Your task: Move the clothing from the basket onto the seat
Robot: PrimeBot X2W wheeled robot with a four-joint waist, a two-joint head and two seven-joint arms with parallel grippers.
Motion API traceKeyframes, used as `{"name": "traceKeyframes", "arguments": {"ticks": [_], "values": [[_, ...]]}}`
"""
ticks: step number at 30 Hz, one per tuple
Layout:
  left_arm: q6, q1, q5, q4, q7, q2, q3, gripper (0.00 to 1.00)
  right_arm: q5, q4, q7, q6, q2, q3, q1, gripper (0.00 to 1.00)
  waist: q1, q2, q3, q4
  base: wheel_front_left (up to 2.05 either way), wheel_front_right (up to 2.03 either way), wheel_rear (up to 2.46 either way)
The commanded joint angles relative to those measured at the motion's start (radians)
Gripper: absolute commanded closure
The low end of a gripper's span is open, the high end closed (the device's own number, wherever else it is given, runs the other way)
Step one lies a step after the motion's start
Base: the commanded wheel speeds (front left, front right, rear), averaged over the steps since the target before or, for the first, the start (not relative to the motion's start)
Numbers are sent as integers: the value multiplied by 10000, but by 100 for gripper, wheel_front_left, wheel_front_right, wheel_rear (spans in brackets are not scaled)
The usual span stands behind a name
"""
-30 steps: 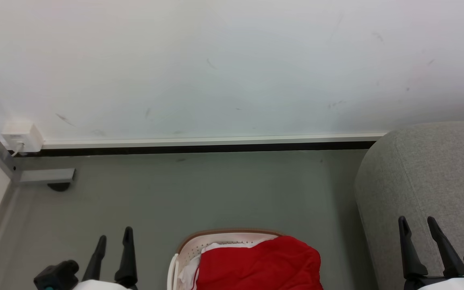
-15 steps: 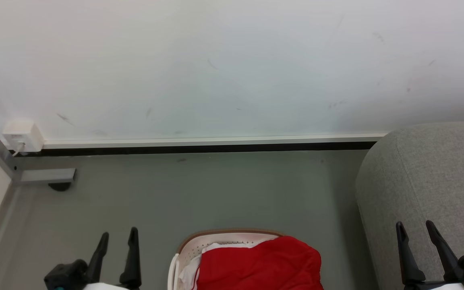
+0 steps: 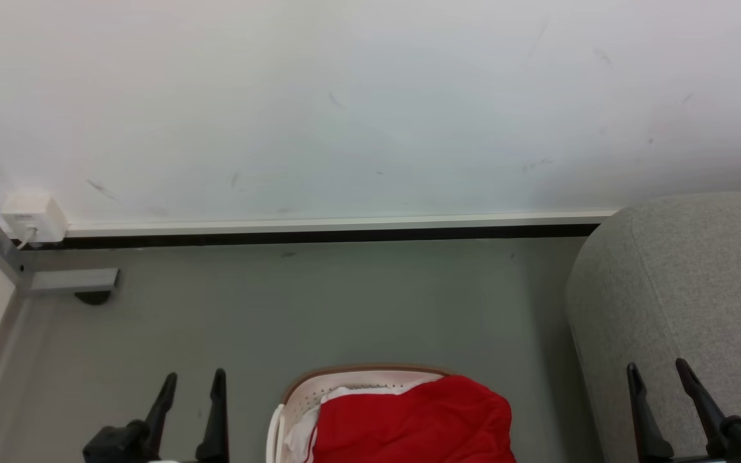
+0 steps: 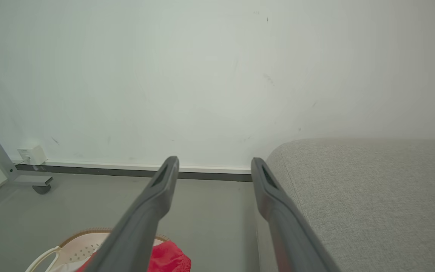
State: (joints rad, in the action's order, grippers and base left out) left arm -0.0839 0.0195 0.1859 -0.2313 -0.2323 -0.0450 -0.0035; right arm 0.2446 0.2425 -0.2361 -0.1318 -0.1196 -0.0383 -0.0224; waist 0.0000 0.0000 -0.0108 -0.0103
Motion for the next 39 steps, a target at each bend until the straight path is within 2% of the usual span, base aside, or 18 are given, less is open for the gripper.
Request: {"name": "traceKeyframes", "arguments": {"ticks": [1,14,26,34,39], "values": [[-37,-79,-202,-28,-134,-86,24,0,-165,20,-75,18,-13,-15,17,0,0,0,-7,-8,0,0,0],[-130,-149,-479,-299,-350,-89,86,0,-809,182,-312,21,-33,-56,64,0,0,0,-56,-50,0,0,0],[-198,-116,-155,-438,-327,-86,60,0,-506,285,-300,21,-24,-82,-72,0,0,0,-97,-204,0,0,0],[-276,-38,-31,-571,-325,-82,-76,0,-371,307,-299,21,-123,-249,-268,0,0,0,-190,-676,0,0,0],[-345,142,36,-834,-325,-76,-620,0,-368,206,-299,21,-169,-302,-374,0,0,0,-277,-1215,0,0,0]]}}
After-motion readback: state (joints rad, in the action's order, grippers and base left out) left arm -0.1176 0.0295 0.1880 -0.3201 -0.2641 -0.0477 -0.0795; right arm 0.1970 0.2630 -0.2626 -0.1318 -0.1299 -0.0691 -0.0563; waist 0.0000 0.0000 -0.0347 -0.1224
